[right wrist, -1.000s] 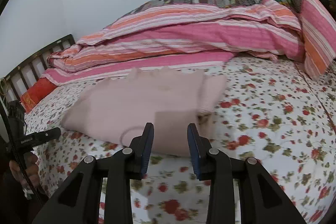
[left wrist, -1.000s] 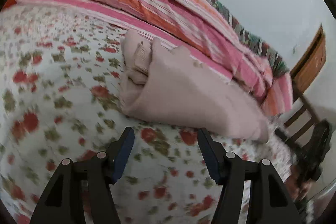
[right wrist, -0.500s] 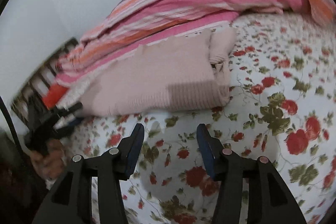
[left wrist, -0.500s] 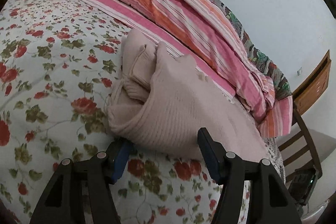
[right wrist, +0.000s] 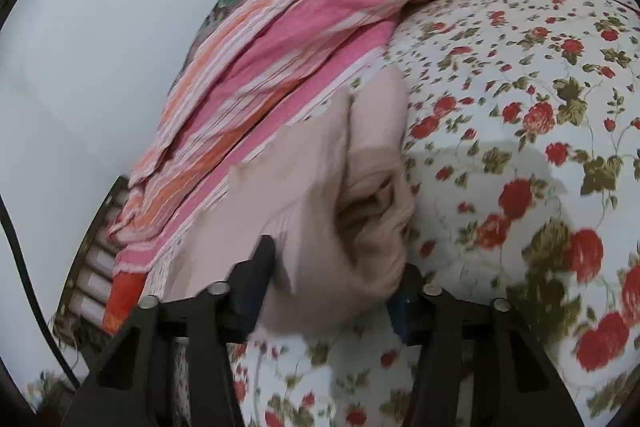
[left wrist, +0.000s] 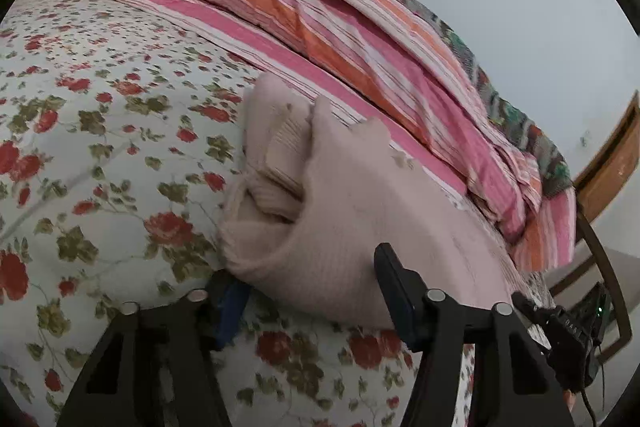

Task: Fold small clothes

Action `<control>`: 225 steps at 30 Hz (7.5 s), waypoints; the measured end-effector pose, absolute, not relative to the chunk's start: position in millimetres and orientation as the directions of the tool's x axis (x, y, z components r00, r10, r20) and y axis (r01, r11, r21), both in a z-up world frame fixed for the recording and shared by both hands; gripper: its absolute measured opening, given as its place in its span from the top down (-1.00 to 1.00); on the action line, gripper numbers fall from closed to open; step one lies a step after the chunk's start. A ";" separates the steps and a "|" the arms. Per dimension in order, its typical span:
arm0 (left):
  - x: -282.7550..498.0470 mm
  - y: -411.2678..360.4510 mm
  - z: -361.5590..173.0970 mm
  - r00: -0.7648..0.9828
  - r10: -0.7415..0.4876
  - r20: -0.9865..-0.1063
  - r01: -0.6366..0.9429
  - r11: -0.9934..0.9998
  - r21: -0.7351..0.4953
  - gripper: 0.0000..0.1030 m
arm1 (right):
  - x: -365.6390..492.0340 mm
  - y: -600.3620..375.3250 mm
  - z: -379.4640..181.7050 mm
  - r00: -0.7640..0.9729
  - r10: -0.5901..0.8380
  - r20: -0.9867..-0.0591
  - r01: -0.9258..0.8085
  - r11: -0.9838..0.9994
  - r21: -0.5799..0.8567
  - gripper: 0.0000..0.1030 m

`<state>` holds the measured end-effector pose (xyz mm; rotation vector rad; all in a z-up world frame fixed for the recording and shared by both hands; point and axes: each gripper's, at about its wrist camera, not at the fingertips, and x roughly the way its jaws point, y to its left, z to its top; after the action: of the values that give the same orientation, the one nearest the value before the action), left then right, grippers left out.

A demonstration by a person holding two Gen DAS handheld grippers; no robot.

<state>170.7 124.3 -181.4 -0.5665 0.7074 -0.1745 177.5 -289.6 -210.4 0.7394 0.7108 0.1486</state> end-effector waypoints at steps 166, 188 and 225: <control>109.5 -166.5 -97.5 0.491 -0.598 -0.634 0.446 0.797 -0.407 0.02 | -32.4 -401.1 -166.6 0.840 0.101 -0.534 0.082 0.948 0.307 0.33; 86.0 -2.3 -126.5 0.627 -0.389 -0.675 0.258 0.921 -0.292 -0.17 | 67.2 -280.0 -145.0 0.816 0.261 -0.516 -0.043 0.917 0.396 0.88; 134.5 53.1 -134.0 0.686 -0.381 -0.620 0.192 0.917 -0.350 -0.17 | 157.7 -316.6 -202.5 0.668 0.357 -0.652 0.048 0.854 0.517 -0.40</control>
<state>134.5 53.1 -134.0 -0.2670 0.7504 -0.3251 157.7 -316.6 -202.5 0.5321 0.8294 0.1837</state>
